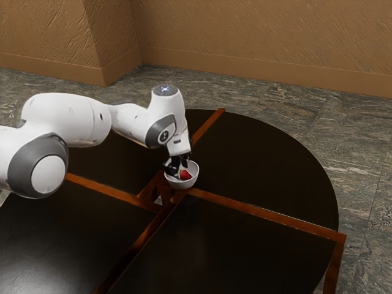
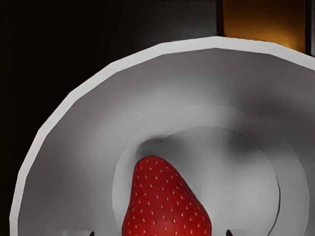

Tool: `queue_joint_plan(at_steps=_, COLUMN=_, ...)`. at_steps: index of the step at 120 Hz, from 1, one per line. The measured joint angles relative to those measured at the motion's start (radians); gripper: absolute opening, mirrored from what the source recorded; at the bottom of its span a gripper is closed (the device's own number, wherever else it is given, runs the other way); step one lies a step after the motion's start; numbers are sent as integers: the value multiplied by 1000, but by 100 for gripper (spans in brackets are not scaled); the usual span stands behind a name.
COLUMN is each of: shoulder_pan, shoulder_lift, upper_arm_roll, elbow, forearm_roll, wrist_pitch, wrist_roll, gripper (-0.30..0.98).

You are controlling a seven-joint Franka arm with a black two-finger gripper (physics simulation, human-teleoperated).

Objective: Take strawberry from the bowl

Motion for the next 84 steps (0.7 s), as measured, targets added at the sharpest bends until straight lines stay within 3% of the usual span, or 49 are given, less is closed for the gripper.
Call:
queue_joint_plan(at_steps=34, shoulder_pan=0, shoulder_lift=16, upper_arm_roll=-1, elbow=1, forearm_roll=2, wrist_pitch=27, wrist_roll=21, gripper=23)
queue_joint_plan(at_steps=52, shoulder_pan=-1, shoulder_lift=20, upper_arm_roll=0, elbow=-3, forearm_roll=-1, wrist_pitch=38, wrist_roll=12, gripper=32)
queue_joint_plan(at_steps=70, shoulder_pan=0, shoulder_lift=6, upper_arm_roll=1, elbow=-14, forearm_roll=-23, wrist_pitch=52, wrist_roll=12, gripper=2)
queue_joint_plan(at_steps=84, shoulder_pan=-1, shoulder_lift=-29, upper_arm_roll=1, elbow=-47, forearm_roll=-27, wrist_pitch=64, wrist_roll=7, gripper=7)
